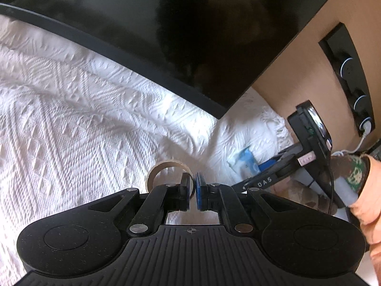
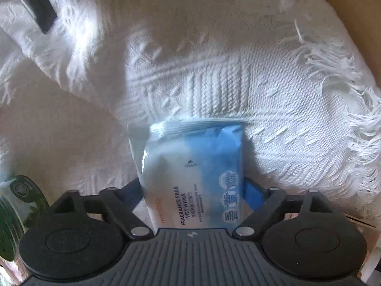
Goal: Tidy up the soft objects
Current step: 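Grasp the beige tape roll with the left gripper while the right gripper grasps the wet wipes pack, then release the tape roll into the pink box with the left gripper while the right gripper carries the wipes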
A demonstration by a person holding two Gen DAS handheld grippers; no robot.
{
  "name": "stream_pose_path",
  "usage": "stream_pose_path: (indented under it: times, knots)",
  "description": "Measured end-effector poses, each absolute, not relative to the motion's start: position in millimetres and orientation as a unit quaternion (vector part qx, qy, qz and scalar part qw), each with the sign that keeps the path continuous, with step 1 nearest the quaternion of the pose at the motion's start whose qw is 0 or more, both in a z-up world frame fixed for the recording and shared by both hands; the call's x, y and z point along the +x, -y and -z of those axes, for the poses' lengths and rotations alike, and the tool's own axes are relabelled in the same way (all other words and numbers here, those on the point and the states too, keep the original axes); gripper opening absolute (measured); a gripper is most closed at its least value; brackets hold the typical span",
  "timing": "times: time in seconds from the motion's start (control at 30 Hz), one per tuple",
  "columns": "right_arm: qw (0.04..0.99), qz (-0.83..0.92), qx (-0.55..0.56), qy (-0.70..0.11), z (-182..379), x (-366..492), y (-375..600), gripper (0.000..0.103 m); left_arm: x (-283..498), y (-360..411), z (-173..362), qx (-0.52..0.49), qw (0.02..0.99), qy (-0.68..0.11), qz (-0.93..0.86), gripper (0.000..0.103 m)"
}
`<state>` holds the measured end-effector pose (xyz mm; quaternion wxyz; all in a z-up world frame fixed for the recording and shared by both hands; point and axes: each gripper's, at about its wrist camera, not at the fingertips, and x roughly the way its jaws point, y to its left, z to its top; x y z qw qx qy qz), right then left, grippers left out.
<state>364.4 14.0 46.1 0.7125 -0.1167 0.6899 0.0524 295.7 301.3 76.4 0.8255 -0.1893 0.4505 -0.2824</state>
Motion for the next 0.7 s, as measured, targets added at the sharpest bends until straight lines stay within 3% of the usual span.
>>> stream_pose_path:
  times: [0.57,0.7]
  knots:
    - [0.802,-0.175,-0.049,-0.569,-203.3,241.2,-6.4,0.075,222.1,-231.7,-167.7,-0.158,0.829,-0.409,0.349,0.007]
    - [0.813,-0.183,-0.027,-0.552,-213.0,220.3,15.2,0.075,199.9,-207.5,-177.5,-0.146,0.825,-0.406,0.366,0.007]
